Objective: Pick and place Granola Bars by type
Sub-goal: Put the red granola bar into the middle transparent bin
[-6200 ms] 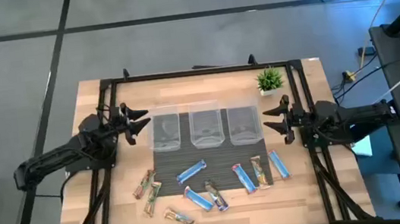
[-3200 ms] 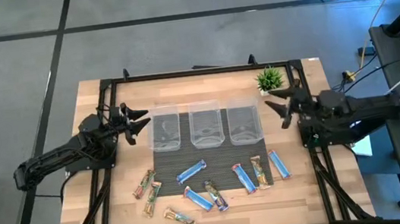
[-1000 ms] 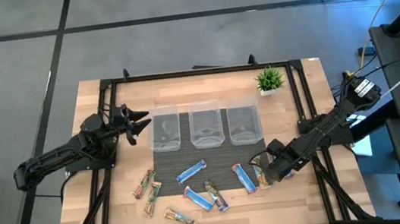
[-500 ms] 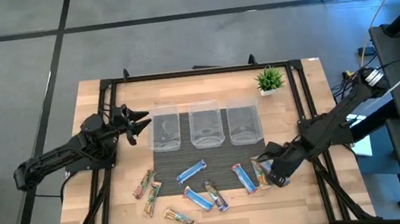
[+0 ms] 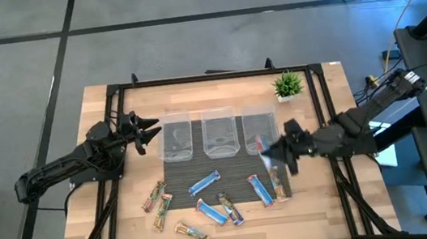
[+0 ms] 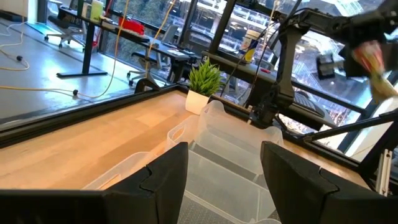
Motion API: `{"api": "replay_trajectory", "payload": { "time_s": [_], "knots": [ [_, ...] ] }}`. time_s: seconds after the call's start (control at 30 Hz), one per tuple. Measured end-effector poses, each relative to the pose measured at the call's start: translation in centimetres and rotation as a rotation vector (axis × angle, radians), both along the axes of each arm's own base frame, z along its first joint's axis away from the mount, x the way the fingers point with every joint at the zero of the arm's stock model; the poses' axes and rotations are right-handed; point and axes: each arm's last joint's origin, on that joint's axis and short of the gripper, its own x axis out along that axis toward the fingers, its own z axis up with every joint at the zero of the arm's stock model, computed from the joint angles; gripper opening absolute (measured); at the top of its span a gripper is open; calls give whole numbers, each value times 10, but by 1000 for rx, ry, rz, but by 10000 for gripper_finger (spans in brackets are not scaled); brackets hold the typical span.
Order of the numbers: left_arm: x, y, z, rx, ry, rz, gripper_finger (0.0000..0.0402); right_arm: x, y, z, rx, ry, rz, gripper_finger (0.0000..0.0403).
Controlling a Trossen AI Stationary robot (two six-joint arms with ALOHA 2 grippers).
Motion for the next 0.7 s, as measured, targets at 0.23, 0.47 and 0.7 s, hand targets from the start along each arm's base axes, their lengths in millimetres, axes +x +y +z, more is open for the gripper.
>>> {"api": "replay_trajectory", "payload": {
  "time_s": [0.23,0.47,0.7],
  "knots": [
    [0,0,0,0,0,0,195,22,-40,4,-146,-13,-59,54],
    [0,0,0,0,0,0,194,62,-72,11,-231,64,-10,54],
    [0,0,0,0,0,0,195,112,-91,-17,-247,408,-18,55]
  ]
}}
